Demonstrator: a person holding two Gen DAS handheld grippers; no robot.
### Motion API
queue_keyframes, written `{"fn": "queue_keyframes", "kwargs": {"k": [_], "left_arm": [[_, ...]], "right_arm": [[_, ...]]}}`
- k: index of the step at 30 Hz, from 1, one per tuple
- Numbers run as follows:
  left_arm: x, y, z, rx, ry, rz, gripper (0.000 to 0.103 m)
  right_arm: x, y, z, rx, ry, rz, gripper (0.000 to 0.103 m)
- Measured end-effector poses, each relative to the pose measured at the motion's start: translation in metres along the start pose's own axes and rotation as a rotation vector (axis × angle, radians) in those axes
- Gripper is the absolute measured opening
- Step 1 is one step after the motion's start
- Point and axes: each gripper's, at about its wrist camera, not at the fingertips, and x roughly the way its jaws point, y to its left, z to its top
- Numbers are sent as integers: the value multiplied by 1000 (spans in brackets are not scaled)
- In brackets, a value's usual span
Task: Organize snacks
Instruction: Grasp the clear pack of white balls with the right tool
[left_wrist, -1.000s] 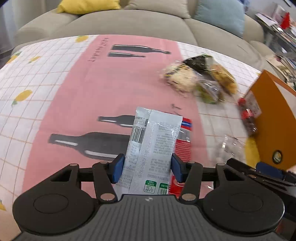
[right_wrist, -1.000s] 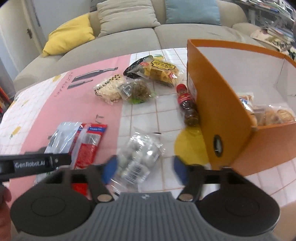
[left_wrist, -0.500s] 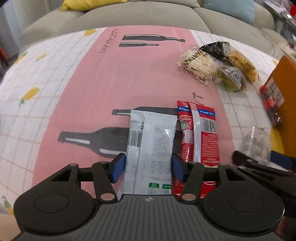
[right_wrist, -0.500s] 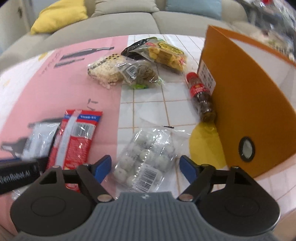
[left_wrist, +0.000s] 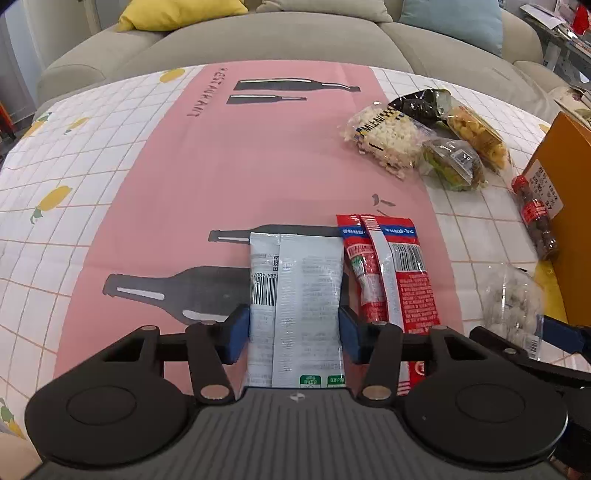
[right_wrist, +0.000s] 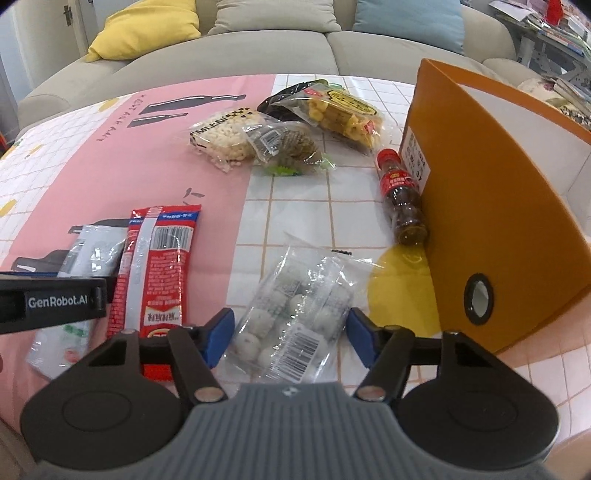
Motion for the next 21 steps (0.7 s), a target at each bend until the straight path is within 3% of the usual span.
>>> {"fn": "queue_keyframes", "kwargs": {"k": [11, 21], "left_arm": [[-20, 3, -1, -64, -11, -45, 55], [-70, -6, 11, -80, -56, -114, 55]], "right_arm": [[-16, -3, 4, 15, -17, 18, 62], [-59, -13, 16, 17, -92, 76, 62]]}}
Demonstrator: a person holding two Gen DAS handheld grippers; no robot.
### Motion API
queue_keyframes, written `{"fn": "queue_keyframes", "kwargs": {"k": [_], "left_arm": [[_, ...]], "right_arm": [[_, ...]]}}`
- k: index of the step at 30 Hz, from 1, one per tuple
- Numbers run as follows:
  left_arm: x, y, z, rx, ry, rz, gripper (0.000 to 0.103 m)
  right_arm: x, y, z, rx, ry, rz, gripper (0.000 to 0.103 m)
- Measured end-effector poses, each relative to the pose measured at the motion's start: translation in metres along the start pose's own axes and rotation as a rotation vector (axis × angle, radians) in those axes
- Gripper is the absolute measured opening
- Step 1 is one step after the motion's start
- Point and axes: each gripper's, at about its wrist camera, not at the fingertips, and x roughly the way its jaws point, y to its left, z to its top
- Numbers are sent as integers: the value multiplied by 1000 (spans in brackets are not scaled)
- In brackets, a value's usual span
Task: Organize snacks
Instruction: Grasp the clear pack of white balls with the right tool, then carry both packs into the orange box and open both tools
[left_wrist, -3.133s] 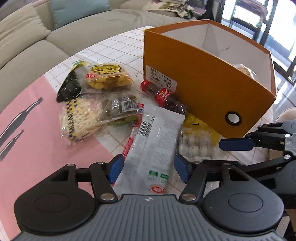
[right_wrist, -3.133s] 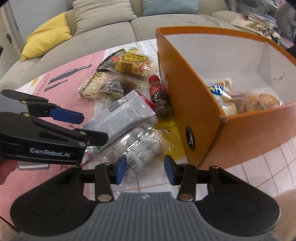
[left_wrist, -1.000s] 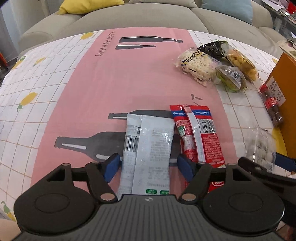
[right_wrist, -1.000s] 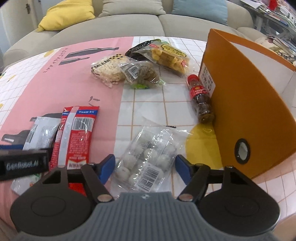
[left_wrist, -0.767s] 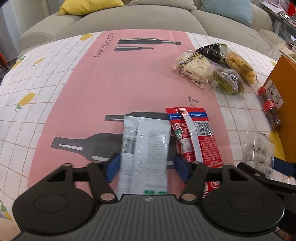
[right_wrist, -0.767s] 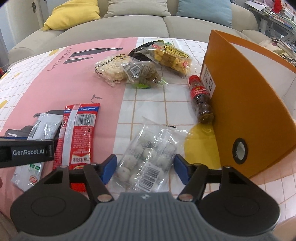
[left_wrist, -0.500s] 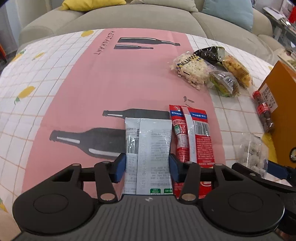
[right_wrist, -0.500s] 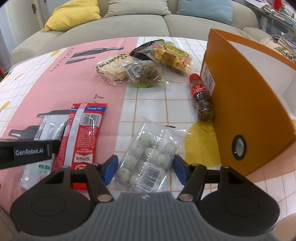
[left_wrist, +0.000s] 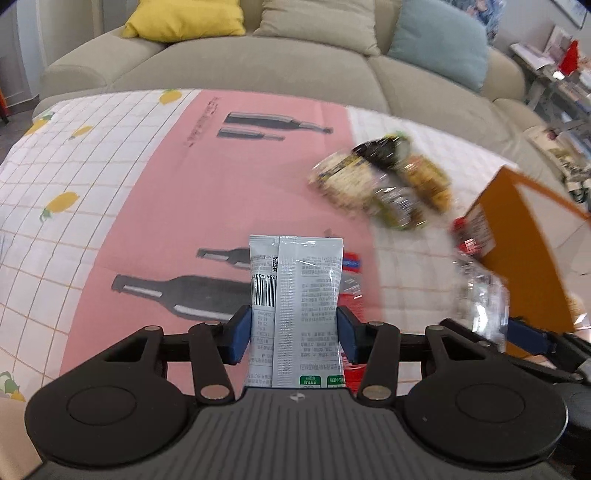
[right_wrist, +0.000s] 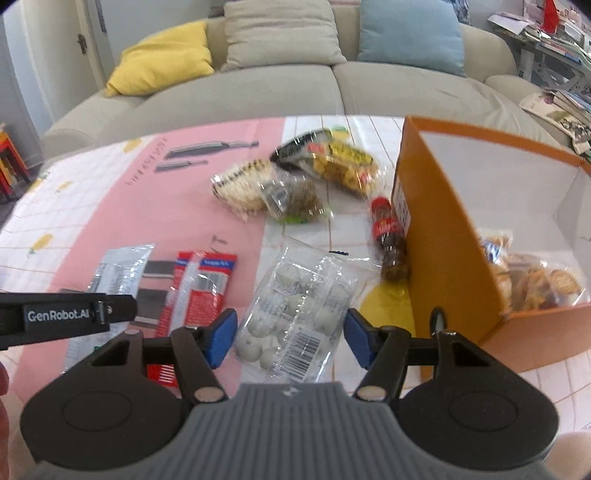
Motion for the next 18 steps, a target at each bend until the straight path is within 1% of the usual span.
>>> {"fn": "queue_keyframes", "kwargs": {"k": [3, 7, 13, 18], "left_arm": [[-16, -10, 6, -2, -13, -43, 55], [-35, -26, 13, 16, -35, -81, 55], [-58, -53, 26, 37, -61, -155, 54], [-65, -82, 43, 64, -67, -233, 54]], "right_arm": [[-19, -3, 6, -12, -26, 24, 62], [-44, -12, 15, -22, -54, 64, 61], [-79, -29, 30, -67, -97, 72, 61], [-101, -55, 44, -78, -102, 78, 61]]}}
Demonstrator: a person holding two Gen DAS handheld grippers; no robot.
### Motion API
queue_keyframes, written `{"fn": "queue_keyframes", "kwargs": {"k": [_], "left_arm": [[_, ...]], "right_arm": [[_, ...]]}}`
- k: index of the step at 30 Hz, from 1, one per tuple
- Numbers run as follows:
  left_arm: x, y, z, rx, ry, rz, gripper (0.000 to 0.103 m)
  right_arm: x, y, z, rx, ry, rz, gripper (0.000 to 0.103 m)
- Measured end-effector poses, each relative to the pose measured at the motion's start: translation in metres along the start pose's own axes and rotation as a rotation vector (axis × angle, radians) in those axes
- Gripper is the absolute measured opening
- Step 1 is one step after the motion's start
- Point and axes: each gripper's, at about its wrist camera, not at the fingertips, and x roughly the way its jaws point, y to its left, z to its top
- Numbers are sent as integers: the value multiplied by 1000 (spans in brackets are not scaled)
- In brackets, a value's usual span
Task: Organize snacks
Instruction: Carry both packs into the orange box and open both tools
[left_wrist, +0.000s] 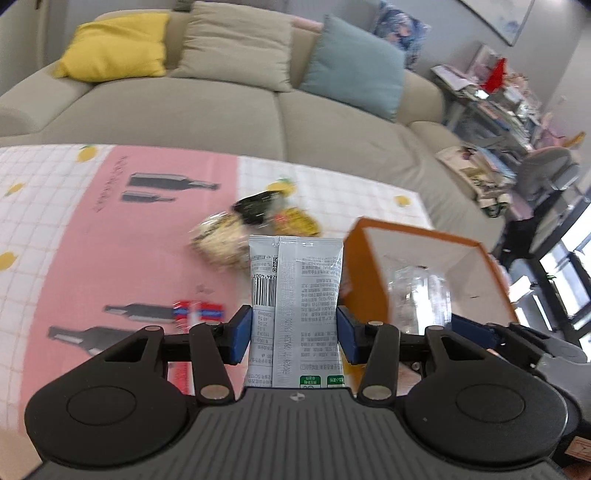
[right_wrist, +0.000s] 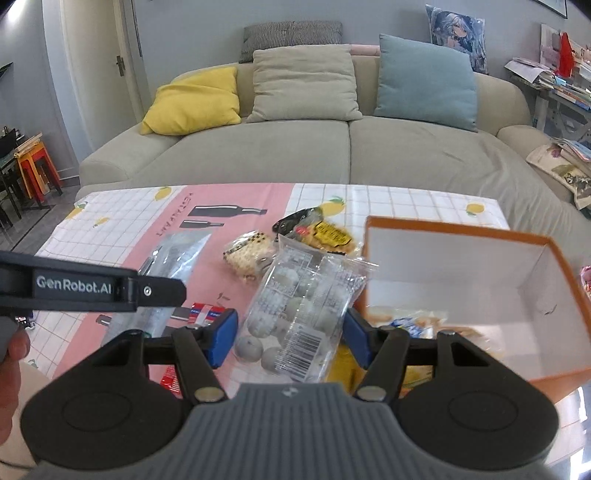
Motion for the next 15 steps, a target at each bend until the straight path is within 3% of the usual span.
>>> {"fn": "queue_keyframes", "kwargs": {"k": [7, 15], "left_arm": [[12, -50, 29, 77, 8, -85, 54], [51, -105, 55, 168, 91, -162, 54]], "right_arm": [[-25, -43, 23, -6, 5, -15, 61], [-26, -94, 42, -106, 46, -81, 61]]}}
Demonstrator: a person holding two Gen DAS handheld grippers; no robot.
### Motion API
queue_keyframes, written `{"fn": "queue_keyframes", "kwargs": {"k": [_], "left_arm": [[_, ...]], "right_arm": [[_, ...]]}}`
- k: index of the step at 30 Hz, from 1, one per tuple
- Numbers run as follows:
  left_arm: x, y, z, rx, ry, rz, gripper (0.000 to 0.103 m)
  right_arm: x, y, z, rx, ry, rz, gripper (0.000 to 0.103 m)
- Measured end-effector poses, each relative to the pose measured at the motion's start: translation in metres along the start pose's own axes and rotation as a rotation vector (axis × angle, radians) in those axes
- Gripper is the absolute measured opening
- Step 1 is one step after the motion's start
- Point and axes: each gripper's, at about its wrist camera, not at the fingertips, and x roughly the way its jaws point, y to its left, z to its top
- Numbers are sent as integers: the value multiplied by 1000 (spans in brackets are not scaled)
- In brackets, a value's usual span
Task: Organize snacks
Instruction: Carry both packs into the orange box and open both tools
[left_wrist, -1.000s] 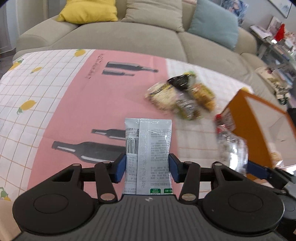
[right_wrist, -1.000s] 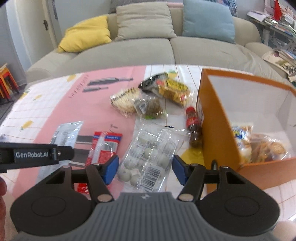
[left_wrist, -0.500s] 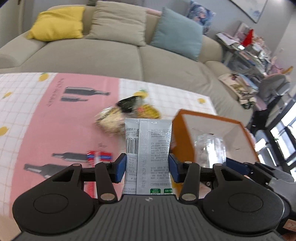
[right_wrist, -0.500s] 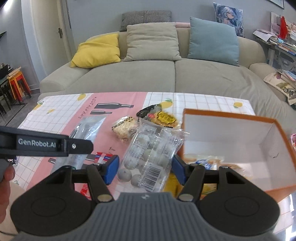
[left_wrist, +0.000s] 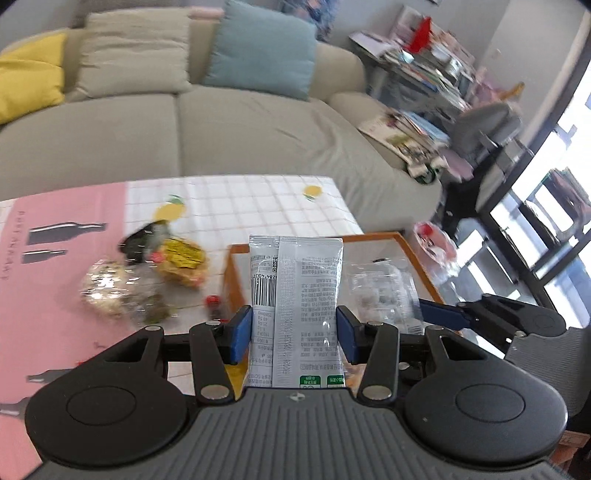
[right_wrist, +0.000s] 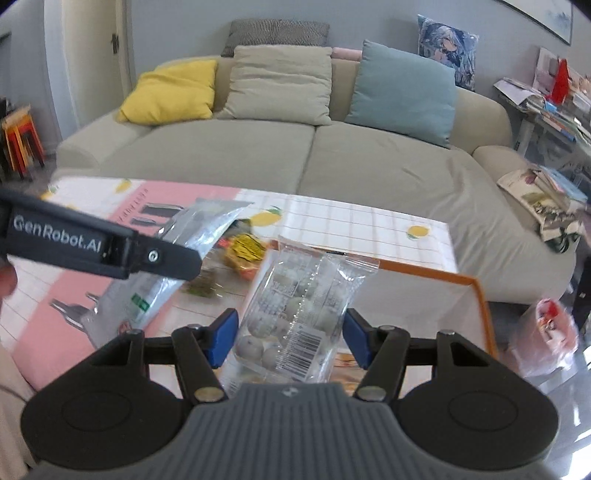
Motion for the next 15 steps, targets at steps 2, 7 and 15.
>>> {"fn": "queue_keyframes", "kwargs": {"k": [2, 7, 15], "left_arm": [[16, -4, 8, -18, 47, -31, 54], [57, -15, 16, -15, 132, -44, 54], [116, -22, 23, 44, 264, -18, 54]], "right_arm": [[6, -15, 2, -3, 24, 1, 61], [27, -39, 2, -23, 73, -13, 61], [82, -64, -5, -61, 194, 10, 61]]}}
